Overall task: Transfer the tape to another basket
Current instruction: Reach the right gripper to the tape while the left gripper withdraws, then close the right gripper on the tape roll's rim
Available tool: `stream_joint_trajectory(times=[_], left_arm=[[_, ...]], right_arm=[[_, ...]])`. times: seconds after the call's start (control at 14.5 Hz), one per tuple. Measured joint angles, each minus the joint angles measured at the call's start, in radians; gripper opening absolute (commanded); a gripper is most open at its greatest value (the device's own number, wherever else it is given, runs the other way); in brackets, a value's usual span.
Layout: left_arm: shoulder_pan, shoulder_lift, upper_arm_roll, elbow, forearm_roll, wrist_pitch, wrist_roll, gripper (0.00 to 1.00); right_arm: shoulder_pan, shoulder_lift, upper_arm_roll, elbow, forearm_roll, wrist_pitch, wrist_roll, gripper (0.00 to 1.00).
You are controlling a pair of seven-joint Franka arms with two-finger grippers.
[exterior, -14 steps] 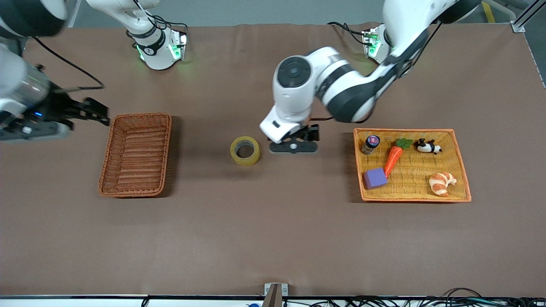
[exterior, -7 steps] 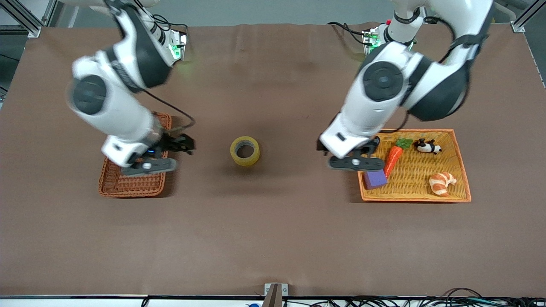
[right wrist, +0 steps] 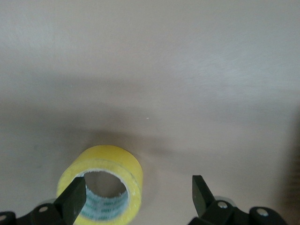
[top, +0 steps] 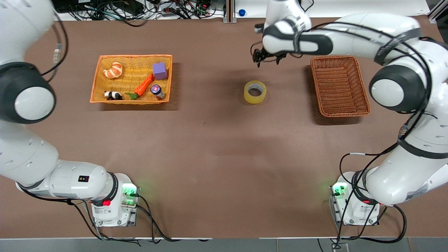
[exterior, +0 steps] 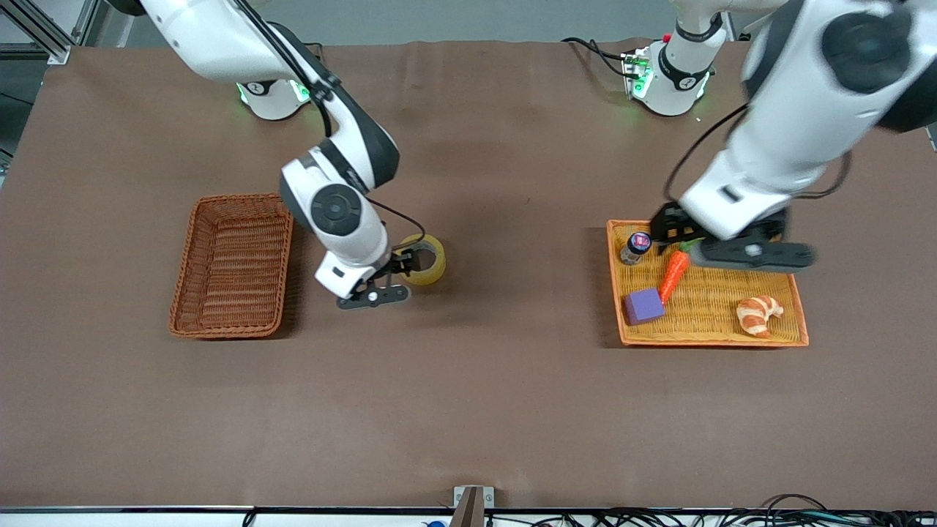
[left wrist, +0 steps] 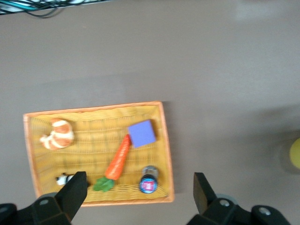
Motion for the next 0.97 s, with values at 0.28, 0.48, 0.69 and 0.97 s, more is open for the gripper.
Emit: stream_joint_trajectory(times=[0.28, 0.48, 0.69, 0.97], left_arm=[[0.022, -0.129, 0.075, -0.101, -0.075, 0.002, 0.125, 1.0], [0.006, -0.223, 0.148, -0.172, -0.143, -0.01, 0.16, 1.0], [0.006, -0.244, 0.172, -0.208, -0.171, -0.02, 0.16, 1.0], [0.005, -0.193, 0.171, -0.214, -0.156, -0.013, 0.16, 1.0]], right_arm=[[0.02, 0.015, 0.0, -0.124, -0.014, 0.127, 0.004, 1.0], [0.042, 0.012, 0.0, -0.144, -0.02, 0.136, 0.01, 1.0], [0.049, 0.008, 0.0, -0.18, -0.034, 0.173, 0.015, 1.0], [0.05, 0.008, -0.001, -0.217, -0.047, 0.22, 0.022, 1.0]])
